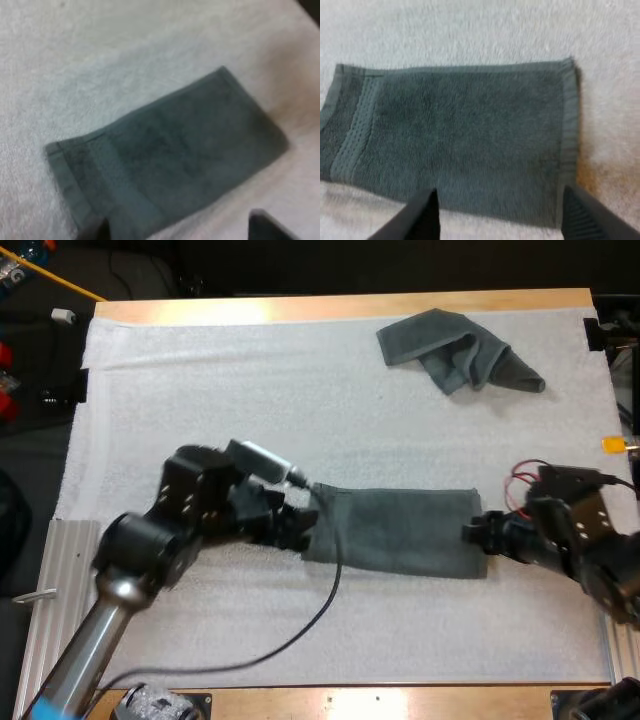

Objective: Pick towel from pile, fold and stack

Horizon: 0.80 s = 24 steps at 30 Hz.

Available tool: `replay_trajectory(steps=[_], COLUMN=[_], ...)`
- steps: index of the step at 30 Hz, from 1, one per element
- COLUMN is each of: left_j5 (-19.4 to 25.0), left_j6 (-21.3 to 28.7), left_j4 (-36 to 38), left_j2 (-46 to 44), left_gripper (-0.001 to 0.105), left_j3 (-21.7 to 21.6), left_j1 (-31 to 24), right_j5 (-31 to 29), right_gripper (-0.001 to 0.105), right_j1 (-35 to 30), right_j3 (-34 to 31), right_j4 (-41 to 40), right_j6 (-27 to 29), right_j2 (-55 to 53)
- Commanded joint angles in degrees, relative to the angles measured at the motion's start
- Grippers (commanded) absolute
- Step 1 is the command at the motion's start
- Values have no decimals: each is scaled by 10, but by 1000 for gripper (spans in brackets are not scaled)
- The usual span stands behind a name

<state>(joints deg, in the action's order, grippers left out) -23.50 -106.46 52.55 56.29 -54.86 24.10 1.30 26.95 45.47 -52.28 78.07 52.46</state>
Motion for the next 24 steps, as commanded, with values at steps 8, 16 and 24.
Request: replay_trajectory(steps=[8, 16, 24], left_j5=[-26, -52, -51], left_j6=[-56, -81, -81], left_j4=[54, 92, 93], left_j2=[-125, -209, -215], left_gripper=[56, 56, 56], left_j3=[-4, -4, -4], left_j1=[0, 0, 0], right_j5=[-2, -17, -67], right_gripper=[52, 52, 53], right_j1=[-3, -3, -3], right_j3=[6, 6, 4], right_j4=[-88, -161, -151], right_j6=[6, 6, 6], right_j2=[-88, -153, -138])
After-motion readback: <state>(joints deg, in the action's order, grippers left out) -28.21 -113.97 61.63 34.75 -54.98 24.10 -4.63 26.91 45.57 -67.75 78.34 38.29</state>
